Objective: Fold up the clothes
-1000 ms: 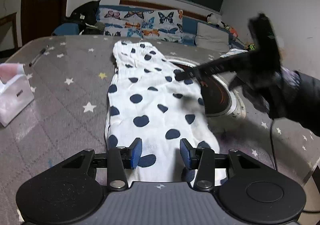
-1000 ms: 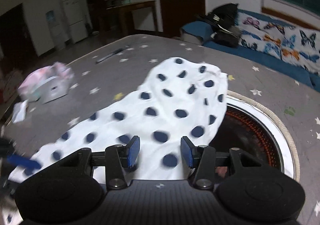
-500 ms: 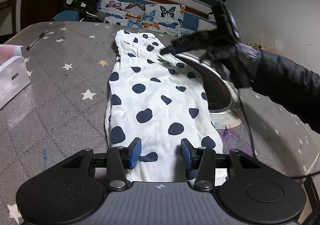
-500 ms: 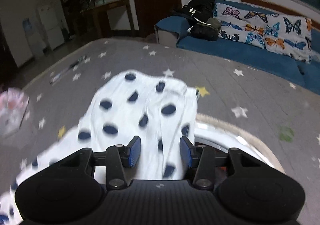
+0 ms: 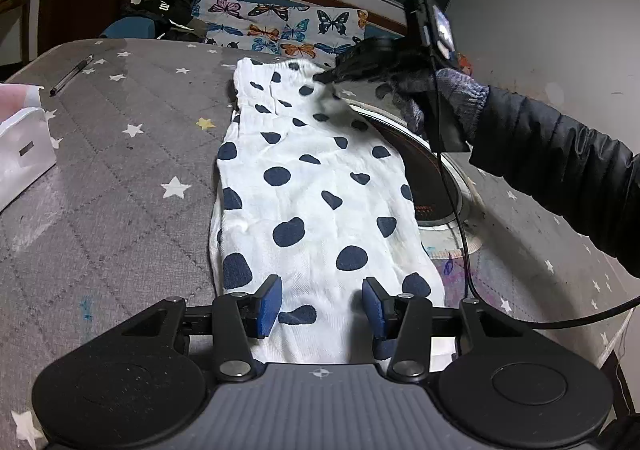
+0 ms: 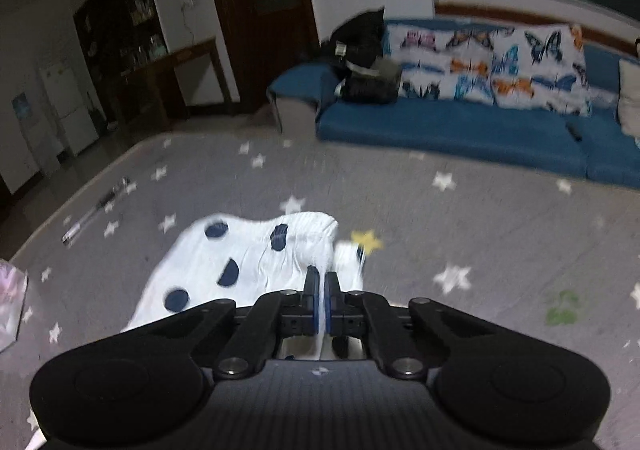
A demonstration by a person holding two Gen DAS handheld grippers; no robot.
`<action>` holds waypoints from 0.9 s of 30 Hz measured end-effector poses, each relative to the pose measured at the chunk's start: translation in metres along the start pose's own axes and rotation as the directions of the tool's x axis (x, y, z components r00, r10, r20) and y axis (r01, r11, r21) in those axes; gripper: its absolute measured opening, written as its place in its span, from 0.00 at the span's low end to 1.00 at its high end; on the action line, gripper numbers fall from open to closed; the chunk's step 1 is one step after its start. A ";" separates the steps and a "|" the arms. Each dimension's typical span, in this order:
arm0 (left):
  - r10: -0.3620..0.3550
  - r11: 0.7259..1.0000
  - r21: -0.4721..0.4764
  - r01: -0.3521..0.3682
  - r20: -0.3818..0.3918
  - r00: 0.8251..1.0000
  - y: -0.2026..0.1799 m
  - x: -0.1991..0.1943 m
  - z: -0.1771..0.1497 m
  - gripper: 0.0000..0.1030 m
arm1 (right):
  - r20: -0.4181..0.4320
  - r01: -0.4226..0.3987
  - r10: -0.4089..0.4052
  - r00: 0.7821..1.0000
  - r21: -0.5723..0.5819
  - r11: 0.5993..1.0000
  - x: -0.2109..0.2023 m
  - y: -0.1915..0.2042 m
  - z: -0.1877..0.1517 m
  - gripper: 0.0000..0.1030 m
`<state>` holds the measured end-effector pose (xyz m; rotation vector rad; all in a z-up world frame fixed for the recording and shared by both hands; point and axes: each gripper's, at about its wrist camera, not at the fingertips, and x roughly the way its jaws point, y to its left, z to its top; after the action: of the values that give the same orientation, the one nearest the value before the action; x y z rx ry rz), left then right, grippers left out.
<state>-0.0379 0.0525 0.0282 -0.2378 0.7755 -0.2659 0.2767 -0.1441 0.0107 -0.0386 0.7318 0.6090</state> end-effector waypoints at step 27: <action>-0.012 1.000 0.000 0.012 0.008 1.000 0.002 -0.002 -0.002 0.48 | -0.039 0.010 -0.011 0.999 -0.026 1.000 -0.001 -0.001 -0.014 0.00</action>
<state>-0.0403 0.0550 0.0272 -0.2433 0.7667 -0.2758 0.2682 -0.1490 0.0006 -0.0785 0.7607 0.6093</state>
